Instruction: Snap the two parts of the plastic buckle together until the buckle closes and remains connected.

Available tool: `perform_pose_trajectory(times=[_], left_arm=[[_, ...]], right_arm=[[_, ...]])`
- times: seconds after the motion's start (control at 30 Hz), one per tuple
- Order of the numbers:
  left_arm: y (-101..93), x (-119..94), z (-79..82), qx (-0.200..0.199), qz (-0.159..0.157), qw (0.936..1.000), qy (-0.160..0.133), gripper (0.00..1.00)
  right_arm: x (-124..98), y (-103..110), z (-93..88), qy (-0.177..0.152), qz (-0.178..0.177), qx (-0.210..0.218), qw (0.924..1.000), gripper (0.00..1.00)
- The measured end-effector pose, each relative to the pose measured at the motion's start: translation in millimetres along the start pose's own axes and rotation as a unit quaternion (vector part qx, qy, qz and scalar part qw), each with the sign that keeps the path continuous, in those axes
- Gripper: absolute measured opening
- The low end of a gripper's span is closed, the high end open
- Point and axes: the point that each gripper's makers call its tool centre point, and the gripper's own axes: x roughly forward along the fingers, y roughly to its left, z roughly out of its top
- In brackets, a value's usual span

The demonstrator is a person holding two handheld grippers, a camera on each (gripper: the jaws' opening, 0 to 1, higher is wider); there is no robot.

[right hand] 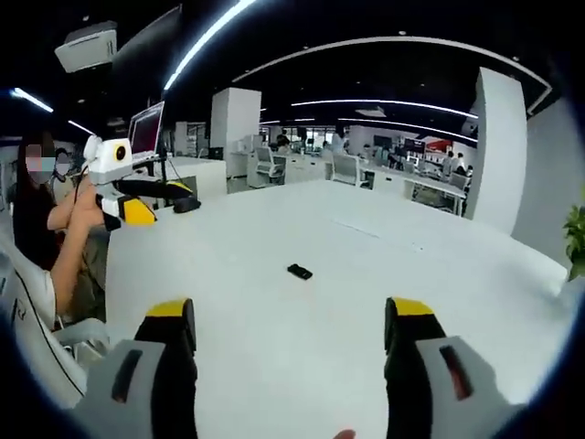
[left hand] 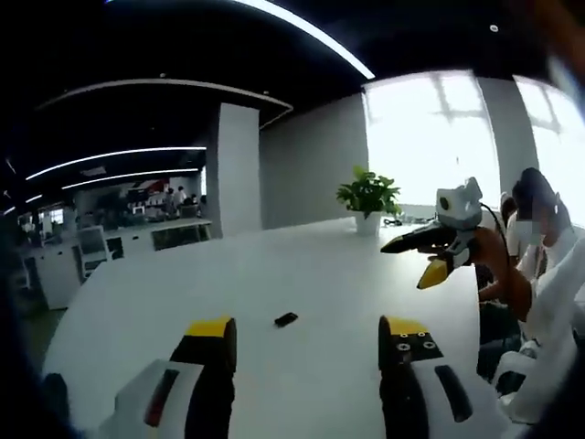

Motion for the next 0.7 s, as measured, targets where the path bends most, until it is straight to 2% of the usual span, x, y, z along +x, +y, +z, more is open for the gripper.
perform_pose_trajectory(times=[0.27, 0.4, 0.53, 0.7], left_arm=[[-3.7, -17.0, -4.5, 0.006, 0.019, 0.9998, -0.003, 0.73], [-3.8, -25.4, -14.2, -0.008, 0.026, 0.9996, 0.005, 0.75], [2.9, -35.2, -21.2, -0.017, 0.047, 0.9987, 0.007, 0.83], [12.4, -49.5, -23.5, -0.031, 0.073, 0.9968, -0.012, 0.91]], right_arm=[[-28.2, 4.7, -0.6, -0.025, -0.027, 0.014, 0.9992, 0.92], [-45.7, 4.7, -2.3, -0.045, -0.044, 0.029, 0.9976, 0.93], [-65.1, -3.6, -1.1, -0.073, -0.076, 0.048, 0.9932, 0.97], [-89.6, -16.8, -10.8, -0.071, -0.139, 0.022, 0.9875, 1.0]])
